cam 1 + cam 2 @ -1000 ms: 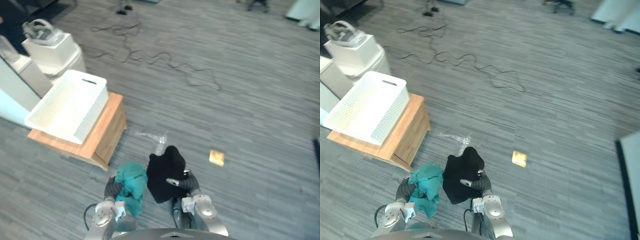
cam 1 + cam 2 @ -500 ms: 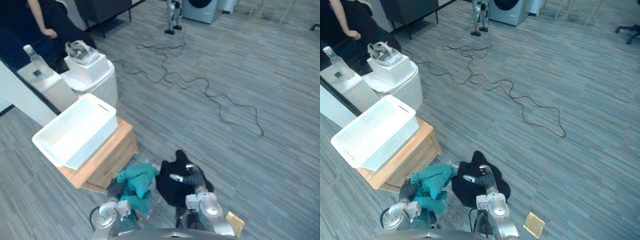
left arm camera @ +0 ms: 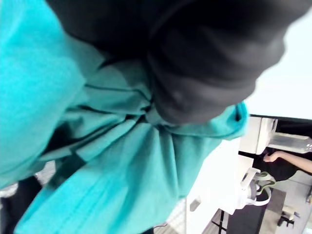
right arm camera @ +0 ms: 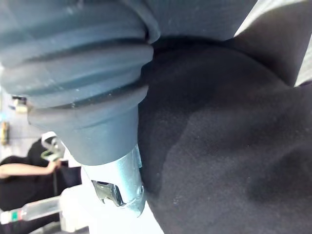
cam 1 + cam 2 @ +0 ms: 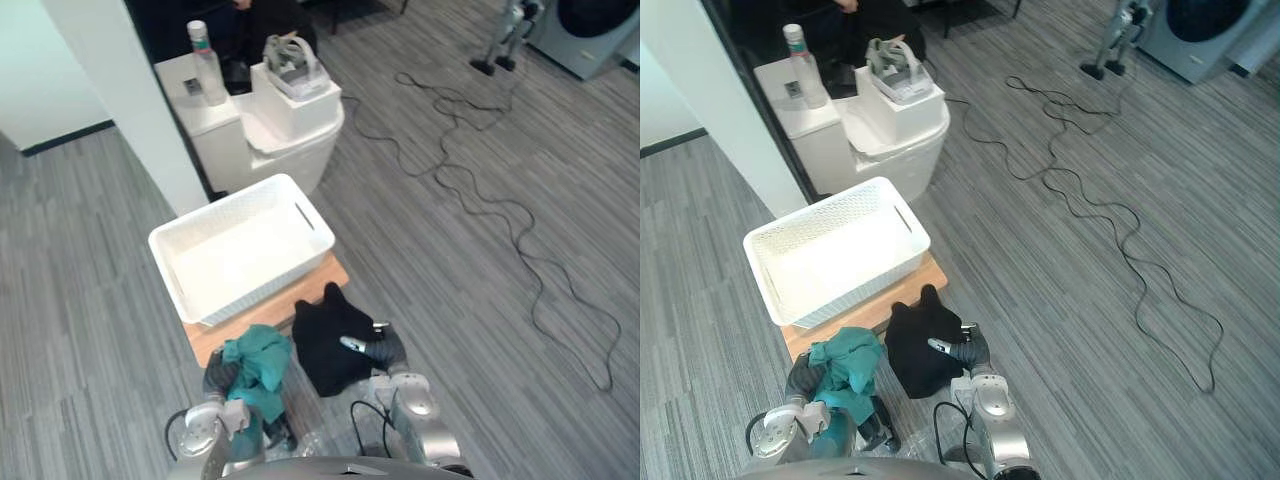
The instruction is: Tidy the bed and pick cloth on bed and put in laundry
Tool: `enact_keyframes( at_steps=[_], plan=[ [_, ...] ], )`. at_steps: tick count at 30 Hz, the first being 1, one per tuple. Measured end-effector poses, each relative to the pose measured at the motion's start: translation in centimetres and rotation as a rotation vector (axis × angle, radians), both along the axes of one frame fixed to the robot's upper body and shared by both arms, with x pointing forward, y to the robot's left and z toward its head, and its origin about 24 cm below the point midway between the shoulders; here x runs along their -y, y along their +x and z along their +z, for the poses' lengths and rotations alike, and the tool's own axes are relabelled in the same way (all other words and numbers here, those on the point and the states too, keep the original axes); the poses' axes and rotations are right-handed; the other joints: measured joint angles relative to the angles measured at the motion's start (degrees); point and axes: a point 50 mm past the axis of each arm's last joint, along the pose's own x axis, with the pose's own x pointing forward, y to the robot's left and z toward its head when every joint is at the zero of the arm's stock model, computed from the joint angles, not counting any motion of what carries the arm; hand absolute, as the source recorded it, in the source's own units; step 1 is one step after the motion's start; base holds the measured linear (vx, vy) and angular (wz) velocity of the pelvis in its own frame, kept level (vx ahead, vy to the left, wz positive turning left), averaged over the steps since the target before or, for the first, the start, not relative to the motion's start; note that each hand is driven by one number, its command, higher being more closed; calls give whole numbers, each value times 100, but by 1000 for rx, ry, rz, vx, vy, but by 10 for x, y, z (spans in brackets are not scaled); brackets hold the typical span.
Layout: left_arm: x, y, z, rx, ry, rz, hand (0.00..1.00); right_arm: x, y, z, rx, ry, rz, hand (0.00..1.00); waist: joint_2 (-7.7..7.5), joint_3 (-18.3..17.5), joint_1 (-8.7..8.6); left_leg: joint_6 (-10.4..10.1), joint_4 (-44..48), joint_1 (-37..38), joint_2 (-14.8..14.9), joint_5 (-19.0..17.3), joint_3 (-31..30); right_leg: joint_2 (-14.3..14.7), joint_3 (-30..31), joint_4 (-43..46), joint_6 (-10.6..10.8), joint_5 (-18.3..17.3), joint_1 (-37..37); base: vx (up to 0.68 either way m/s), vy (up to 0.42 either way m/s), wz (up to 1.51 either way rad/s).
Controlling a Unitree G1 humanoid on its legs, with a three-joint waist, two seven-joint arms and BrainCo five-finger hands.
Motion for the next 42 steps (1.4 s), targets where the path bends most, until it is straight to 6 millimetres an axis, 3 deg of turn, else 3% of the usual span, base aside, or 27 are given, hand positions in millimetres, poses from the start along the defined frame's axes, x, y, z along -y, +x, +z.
enact_keyframes(
  at_steps=[1,2,3,4,5,6,7,8,9,10,12,14,17,21,28,35,38,42],
  plan=[
    [-1,-4,-2,-12,4,-2,100,3,-1,1,5,-2,-10,100,-2,-12,-88,28,-398,237,-242,158,-310,-297,297,1266,-258,247,-548,158,77,118],
    [-2,-5,-2,-18,10,-4,100,3,-1,2,7,-2,-12,100,10,-12,-158,29,-501,328,-291,200,-469,-290,549,1830,-285,56,-821,248,25,131],
    [-8,-8,-4,-30,32,-5,100,0,-1,2,11,9,-14,100,39,-11,-241,23,-655,493,-307,280,-777,1,1027,2489,-234,-458,-1287,265,-27,142],
    [-14,-9,-4,-35,59,-14,100,-4,-2,7,31,21,-11,100,77,6,-276,-2,-752,631,-301,316,-1092,397,1374,2484,-177,-873,-1568,319,-47,142],
    [-17,-9,-4,-37,70,-17,100,-6,-2,10,44,30,-12,100,132,35,-282,-13,-783,688,-302,322,-1250,590,1549,2322,-197,-1051,-1691,260,-92,145],
    [-20,-9,-5,-41,82,-18,100,-9,0,18,83,45,-15,100,115,26,-298,-40,-788,754,-301,326,-1568,990,1962,1748,-293,-1343,-1896,237,-140,147],
    [-21,-10,-6,-48,89,-21,100,-10,2,28,132,50,-11,100,128,10,-329,-93,-773,759,-307,307,-1828,1302,2378,930,-312,-1412,-2033,225,-152,140],
    [-21,-11,-7,-52,91,-23,100,-10,3,31,148,53,-10,100,101,-5,-346,-116,-766,769,-320,295,-1888,1368,2485,611,-307,-1392,-2062,208,-149,139],
    [-26,-15,-10,-70,113,-29,100,-16,4,42,194,64,10,100,-105,-108,-365,-296,-755,829,-491,199,-1830,1330,2669,-684,-435,-422,-2070,170,-112,100],
    [-25,-18,-15,-95,108,-26,100,-17,4,46,213,62,22,100,-72,-95,-387,-330,-729,900,-503,146,-1861,1299,2706,-596,-228,-284,-2046,266,-151,85],
    [-18,-28,-22,-139,70,-2,100,-22,11,64,292,28,95,100,251,-232,-278,-553,-645,953,-182,70,-1410,1466,2627,-1028,-313,-195,-1747,259,-114,0],
    [-16,-29,-24,-149,53,20,100,-20,14,86,388,24,98,100,337,-276,-267,-616,-672,1044,-10,34,-1247,1653,2629,-1417,-408,-36,-1515,150,-66,-25],
    [-16,-26,-24,-143,37,34,100,-9,20,118,533,-31,63,100,304,-299,-284,-623,-682,1101,67,30,-1166,1759,2689,-1958,-429,217,-1256,102,-27,-26],
    [-17,-27,-31,-174,31,38,100,11,34,185,827,-130,10,100,308,-355,-371,-625,-673,1241,34,31,-1052,1747,2739,-2594,-428,642,-876,32,37,-20],
    [-26,-41,-42,-244,-16,117,100,7,63,264,1133,-260,85,100,306,-544,-355,-622,-806,1258,-45,32,-965,1719,2763,-2972,-402,990,-806,-72,18,-7],
    [-30,-55,-53,-316,-38,171,100,0,88,274,1118,-276,155,100,261,-591,-279,-562,-899,1197,-23,68,-932,1744,2733,-3105,-438,1039,-849,-123,-58,-5],
    [-29,-56,-56,-333,-50,180,100,-4,99,262,1051,-282,178,100,231,-616,-276,-516,-1008,1093,-15,186,-1090,1737,2565,-3108,-569,1018,-863,-147,-75,26],
    [-30,-49,-54,-311,-60,182,100,-4,117,233,905,-288,171,100,201,-627,-128,-542,-1081,927,-19,359,-1300,1710,2356,-3113,-626,1044,-959,-89,-64,30]
  ],
)
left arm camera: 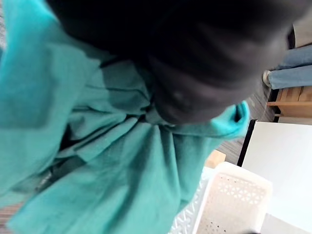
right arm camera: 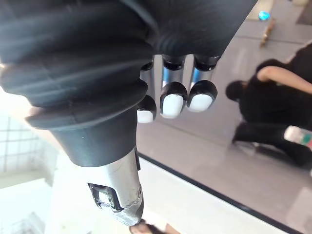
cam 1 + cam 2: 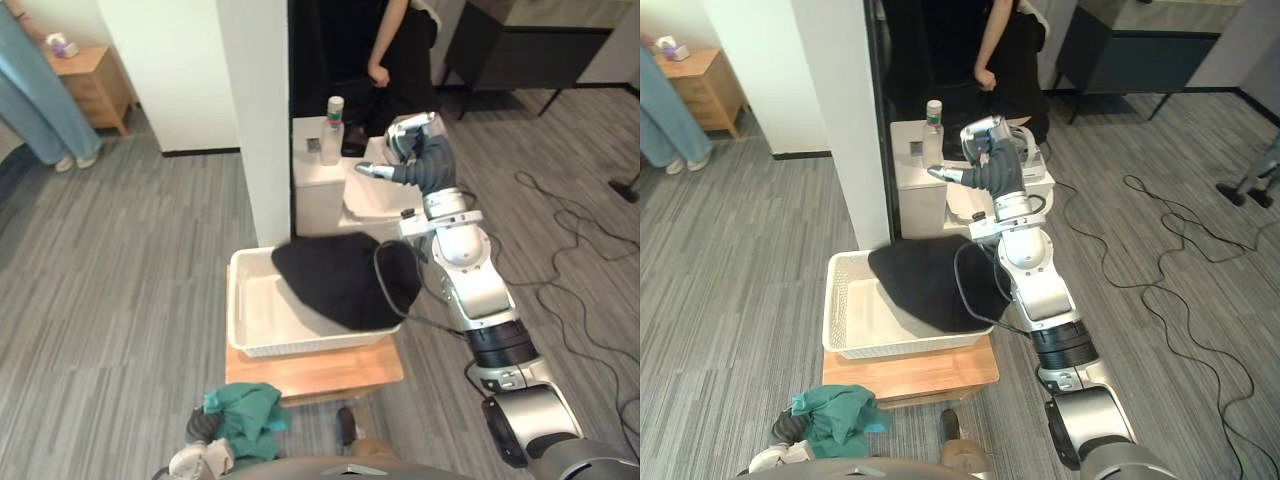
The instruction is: Tidy the bed and pick cloth on bed and put in laundry
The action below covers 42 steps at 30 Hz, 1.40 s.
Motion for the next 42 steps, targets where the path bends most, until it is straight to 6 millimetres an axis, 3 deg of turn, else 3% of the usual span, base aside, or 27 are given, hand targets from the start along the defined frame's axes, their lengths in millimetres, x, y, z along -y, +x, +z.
enact_keyframes(
  at_steps=[4,6,9,10,17,20,22,25,27,31,34,37,39,42],
  plan=[
    [-2,8,8,52,-4,7,100,-4,14,-36,-169,1,-25,100,12,39,51,-8,-1,-215,-2,102,-98,-18,-110,1,-3,111,-167,-55,-41,16],
    [-2,19,17,113,-9,10,100,-3,22,-61,-282,-11,-66,100,54,202,56,-3,11,-335,-23,153,-117,-52,-159,2,-3,152,-258,-64,-8,10],
    [-5,35,29,193,5,-2,100,1,26,-83,-391,-20,-106,100,97,345,48,16,8,-587,-62,225,-208,-98,-223,3,-2,198,-470,-44,-1,14],
    [-7,40,33,215,12,-8,100,4,25,-91,-425,-9,-122,0,129,386,49,10,4,-619,-65,245,-231,-102,-239,4,3,211,-529,-2,-3,15],
    [-12,55,49,305,25,9,100,21,-1,-141,-580,70,-213,0,199,462,32,-17,0,-568,-52,265,-245,-90,-254,3,10,218,-484,14,6,4],
    [-27,69,69,401,61,65,100,40,-26,-169,-666,100,-284,0,190,464,15,-27,-12,-421,-47,256,-257,-91,-254,2,10,218,-328,-25,16,4],
    [-43,78,88,489,96,125,100,55,-43,-176,-682,130,-340,0,165,466,-13,-10,-14,-442,-49,226,-257,-96,-253,2,15,213,-298,-74,10,-1],
    [-72,95,134,687,177,217,100,85,-74,-198,-752,191,-477,0,106,447,-129,-27,3,-420,-44,172,-255,-107,-276,1,32,169,-243,-77,-7,3],
    [-91,114,175,874,246,234,100,100,-101,-221,-845,180,-561,0,78,427,-215,-49,-3,-376,-17,187,-247,-93,-273,-1,28,166,-208,-48,-22,3],
    [-113,140,239,1131,299,262,100,107,-141,-261,-1038,180,-641,0,36,356,-326,-83,-102,-307,-3,233,-212,-62,-236,-1,25,168,-209,-17,-18,-6],
    [-127,154,296,1334,354,285,100,107,-190,-297,-1235,222,-718,0,7,225,-411,-56,-183,-178,19,280,-87,-10,-139,-1,20,170,-210,28,-7,-18],
    [-137,169,329,1415,392,331,100,100,-222,-318,-1370,245,-745,0,-41,128,-498,-64,-177,-98,20,281,-40,10,-76,-1,14,176,-173,16,3,-13],
    [-125,175,328,1434,334,356,100,92,-247,-333,-1481,273,-766,0,-61,33,-606,-67,-190,-98,17,276,-47,6,-78,-1,14,176,-134,0,0,0],
    [-67,175,292,1377,244,277,100,76,-293,-351,-1647,382,-844,0,-64,-43,-620,-67,-188,-89,-18,252,-40,-26,-65,-2,14,176,-130,0,0,0]
  ],
)
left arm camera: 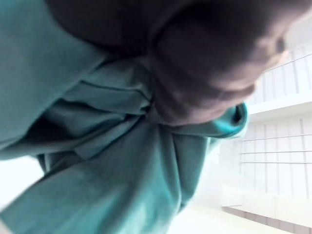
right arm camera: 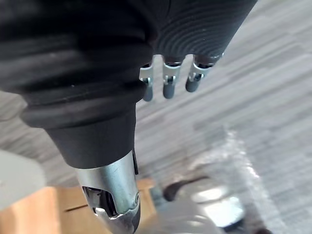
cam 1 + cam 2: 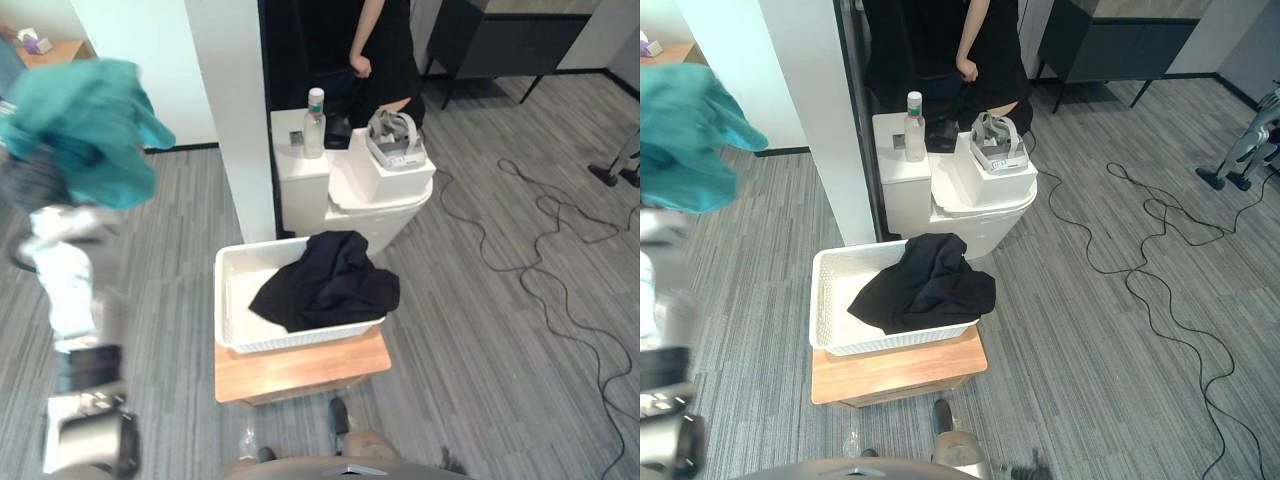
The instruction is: Tidy the bed and pick cloth on bed and put in laundry
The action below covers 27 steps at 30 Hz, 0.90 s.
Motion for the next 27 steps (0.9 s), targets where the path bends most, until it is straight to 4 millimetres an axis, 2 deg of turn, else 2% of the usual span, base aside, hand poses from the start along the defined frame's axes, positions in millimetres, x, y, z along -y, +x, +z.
enact_keyframes(
  at_steps=[3,8,10,14,17,24,25,27],
  plan=[
    [37,9,-37,-195,81,-96,100,-2,-18,-4,-69,25,-40,0,3,10,-57,10,-15,153,-21,-4,144,-2,78,1,2,1,44,-40,7,-19],
    [65,11,-53,-271,199,-161,100,-2,-21,-5,-70,44,-92,0,103,49,-265,-42,-169,377,-9,-36,420,57,283,-36,-34,-45,148,-100,-15,-27],
    [78,7,-64,-299,208,-208,100,-2,-28,-7,-95,51,-110,0,194,54,-287,-47,-227,463,13,-44,573,88,331,-36,5,-95,156,-51,-18,-30],
    [95,5,-89,-405,268,-268,100,-6,-37,-9,-135,76,-130,0,268,33,-340,-93,-407,596,54,-26,751,142,319,-36,24,-128,153,-3,-14,-17],
    [99,7,-116,-546,366,-269,100,-9,-38,-10,-131,93,-151,0,298,21,-430,-129,-406,596,102,-41,804,180,312,-36,33,-168,149,6,-5,-1],
    [92,2,-150,-729,491,-244,100,-10,-39,-10,-127,98,-188,0,348,57,-439,-228,-384,608,172,-138,1088,276,461,1,60,-122,55,53,2,-17],
    [89,1,-157,-764,508,-236,0,-12,-40,-11,-127,103,-199,0,373,82,-455,-247,-381,664,190,-164,1137,305,462,2,59,-121,46,93,10,-26],
    [81,-2,-167,-825,521,-209,0,-16,-39,-11,-124,113,-208,0,393,107,-460,-301,-374,664,215,-202,1247,344,473,4,51,-114,-7,62,1,-23]
  ],
)
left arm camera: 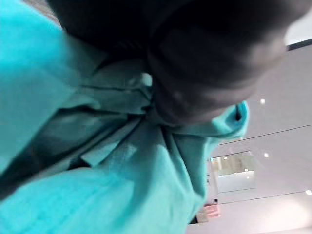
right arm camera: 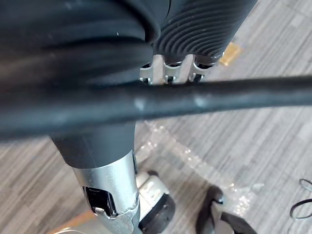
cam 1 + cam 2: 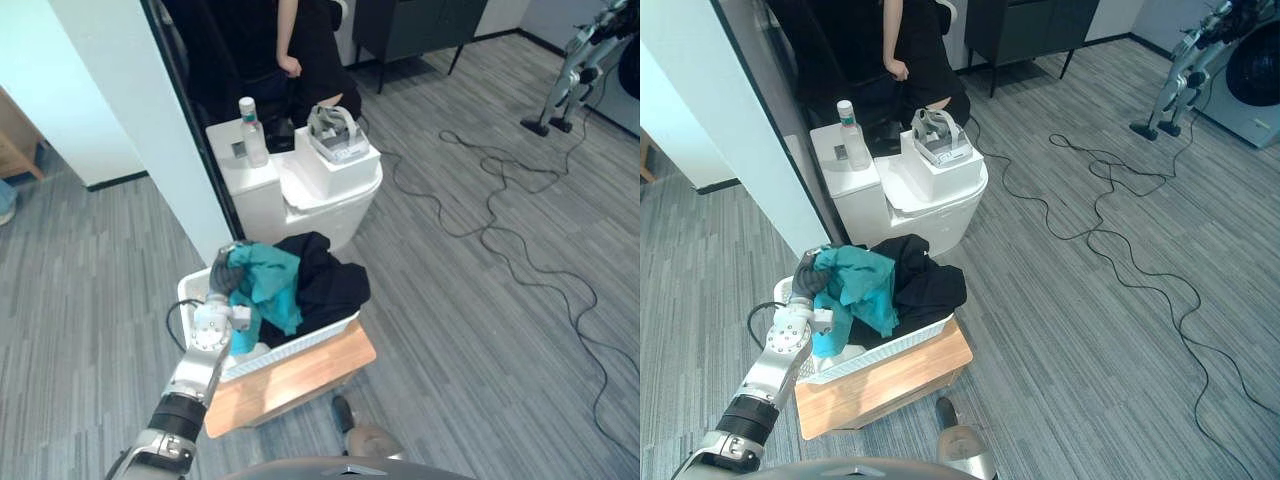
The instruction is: Tidy the bed and pick cloth on bed and put in laundry
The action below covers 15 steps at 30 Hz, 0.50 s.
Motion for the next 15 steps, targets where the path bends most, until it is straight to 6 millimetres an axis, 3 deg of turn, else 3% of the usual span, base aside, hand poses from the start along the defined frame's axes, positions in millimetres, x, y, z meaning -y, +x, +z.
enact_keyframes(
  at_steps=[3,6,15],
  plan=[
    [-18,-4,-19,-98,46,66,0,0,5,0,11,0,-1,0,50,157,-129,-35,98,-40,41,-65,142,25,6,0,0,0,-29,16,-4,-9],
    [-32,-8,-34,-187,106,87,0,1,11,0,25,0,-20,0,84,240,-148,-96,206,-86,95,-148,183,67,26,0,0,0,-64,-19,-14,-12],
    [-50,-31,-49,-253,27,189,0,2,13,0,27,-2,-26,0,139,336,-91,-97,273,-55,186,-149,108,109,-101,0,-4,2,35,-55,-20,5]
  ],
)
